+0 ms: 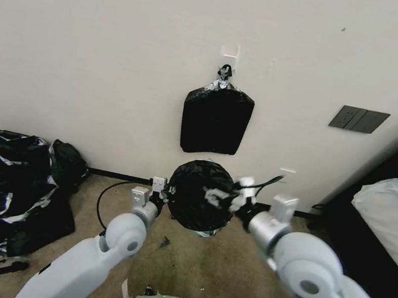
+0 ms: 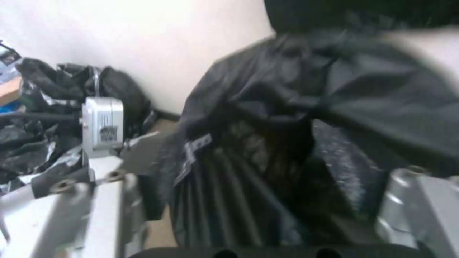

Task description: Place a trash bag onto the trash bin.

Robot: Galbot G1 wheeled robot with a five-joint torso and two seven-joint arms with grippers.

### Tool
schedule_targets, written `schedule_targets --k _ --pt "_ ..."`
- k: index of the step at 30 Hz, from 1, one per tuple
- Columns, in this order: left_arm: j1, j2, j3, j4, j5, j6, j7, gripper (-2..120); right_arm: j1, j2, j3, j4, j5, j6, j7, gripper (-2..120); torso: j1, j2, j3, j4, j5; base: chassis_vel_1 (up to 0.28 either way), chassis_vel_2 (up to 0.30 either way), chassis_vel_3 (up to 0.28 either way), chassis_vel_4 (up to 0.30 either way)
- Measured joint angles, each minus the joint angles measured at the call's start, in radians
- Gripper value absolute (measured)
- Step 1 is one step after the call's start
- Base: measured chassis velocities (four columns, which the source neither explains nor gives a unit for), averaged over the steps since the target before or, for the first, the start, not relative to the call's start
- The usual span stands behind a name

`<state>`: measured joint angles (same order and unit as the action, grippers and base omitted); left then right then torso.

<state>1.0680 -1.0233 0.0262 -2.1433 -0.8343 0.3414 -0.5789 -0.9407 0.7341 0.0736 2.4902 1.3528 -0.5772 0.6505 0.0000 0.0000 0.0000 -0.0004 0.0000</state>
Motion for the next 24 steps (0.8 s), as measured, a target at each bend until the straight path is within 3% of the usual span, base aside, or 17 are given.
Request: schedule_targets --k 8,13,16,19,24 --pt "0.000 -0.006 0.026 -0.002 0.069 -0.012 -0.001 1 0.166 0.141 -0.207 -0.142 0.110 0.008 0.272 35 0.000 0.000 0.000 0.0007 -0.0002 0.000 0.000 0.000 0.000" --pt "0.004 -0.005 0.026 -0.008 0.092 -0.017 -0.001 1 0.199 0.170 -0.263 -0.167 0.122 0.022 0.326 23 0.000 0.000 0.000 0.0003 -0.0003 0.000 0.000 0.000 0.000" --pt "0.013 -0.002 0.026 -0.019 0.115 -0.023 0.002 1 0.248 0.219 -0.335 -0.225 0.121 0.041 0.389 7 0.000 0.000 0.000 0.0003 -0.0003 0.000 0.000 0.000 0.000" --pt "0.020 -0.003 0.027 -0.023 0.125 -0.025 0.004 1 0.279 0.257 -0.368 -0.271 0.115 0.051 0.427 0 0.000 0.000 0.000 0.0004 -0.0002 0.000 0.000 0.000 0.000" --pt "0.033 -0.006 0.028 -0.034 0.134 -0.027 0.007 1 0.319 0.302 -0.406 -0.340 0.098 0.068 0.476 0 0.000 0.000 0.000 0.0005 -0.0002 0.000 0.000 0.000 0.000"
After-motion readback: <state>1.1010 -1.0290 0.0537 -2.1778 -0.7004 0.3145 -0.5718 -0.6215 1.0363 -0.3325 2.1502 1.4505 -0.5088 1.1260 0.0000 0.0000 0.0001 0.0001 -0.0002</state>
